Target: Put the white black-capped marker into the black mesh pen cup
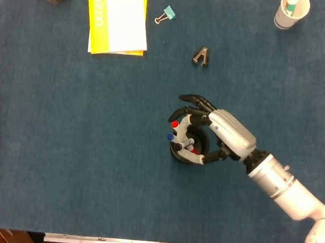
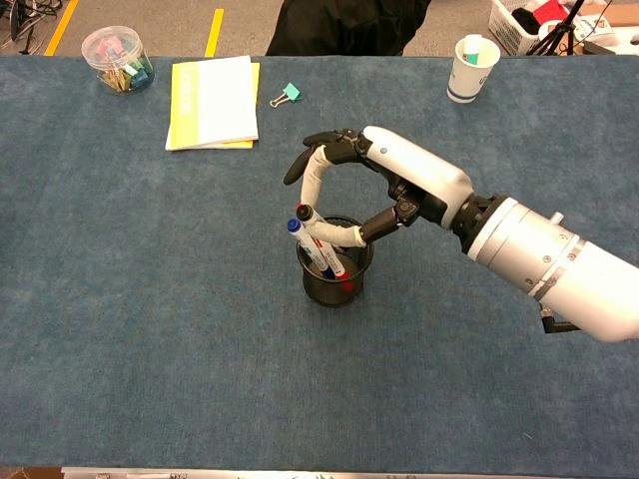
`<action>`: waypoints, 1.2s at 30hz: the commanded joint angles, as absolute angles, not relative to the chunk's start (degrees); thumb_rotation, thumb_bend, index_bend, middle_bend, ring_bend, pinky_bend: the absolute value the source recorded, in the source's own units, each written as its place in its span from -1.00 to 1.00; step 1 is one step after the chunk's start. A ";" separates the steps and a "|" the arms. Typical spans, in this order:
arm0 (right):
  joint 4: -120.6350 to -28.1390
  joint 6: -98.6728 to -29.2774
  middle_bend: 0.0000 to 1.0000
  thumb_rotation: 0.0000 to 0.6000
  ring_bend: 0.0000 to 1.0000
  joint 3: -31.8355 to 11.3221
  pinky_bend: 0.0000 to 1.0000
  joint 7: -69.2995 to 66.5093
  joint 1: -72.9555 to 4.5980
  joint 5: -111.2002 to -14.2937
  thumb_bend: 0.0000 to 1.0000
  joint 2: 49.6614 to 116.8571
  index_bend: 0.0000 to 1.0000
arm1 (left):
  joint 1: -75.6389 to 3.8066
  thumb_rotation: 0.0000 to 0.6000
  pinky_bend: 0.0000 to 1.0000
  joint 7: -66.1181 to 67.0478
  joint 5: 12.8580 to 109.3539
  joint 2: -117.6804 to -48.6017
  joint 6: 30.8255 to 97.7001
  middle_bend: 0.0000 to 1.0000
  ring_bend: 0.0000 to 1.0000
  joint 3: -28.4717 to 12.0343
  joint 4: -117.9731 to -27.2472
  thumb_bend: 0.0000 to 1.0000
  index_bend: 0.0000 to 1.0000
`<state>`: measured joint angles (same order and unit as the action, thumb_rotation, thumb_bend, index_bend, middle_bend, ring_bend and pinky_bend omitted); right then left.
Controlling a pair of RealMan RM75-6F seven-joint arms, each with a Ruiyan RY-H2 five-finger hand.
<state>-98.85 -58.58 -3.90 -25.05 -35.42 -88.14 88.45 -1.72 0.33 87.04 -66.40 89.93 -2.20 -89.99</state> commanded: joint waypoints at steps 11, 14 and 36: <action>-96.01 -60.49 -0.45 1.00 -0.86 -2.01 -0.98 -27.96 -35.50 -91.81 -0.29 87.80 -0.31 | -1.94 1.00 -0.70 0.51 87.05 -66.50 89.67 -0.65 -0.65 -2.37 -90.03 -0.70 -0.64; -96.64 -61.32 -0.46 1.00 -0.87 -1.78 -0.98 -27.05 -35.11 -92.04 -0.28 86.65 -0.35 | -2.04 1.00 -0.70 0.50 87.07 -66.49 89.59 -0.65 -0.65 -2.44 -90.01 -0.70 -0.64; -97.40 -80.97 -0.42 1.00 -0.87 -2.68 -0.98 12.58 -18.78 -80.72 -0.23 74.58 -0.27 | -4.15 1.00 -0.70 -0.51 86.63 -68.21 86.56 -0.65 -0.65 -2.94 -87.91 -0.70 -0.64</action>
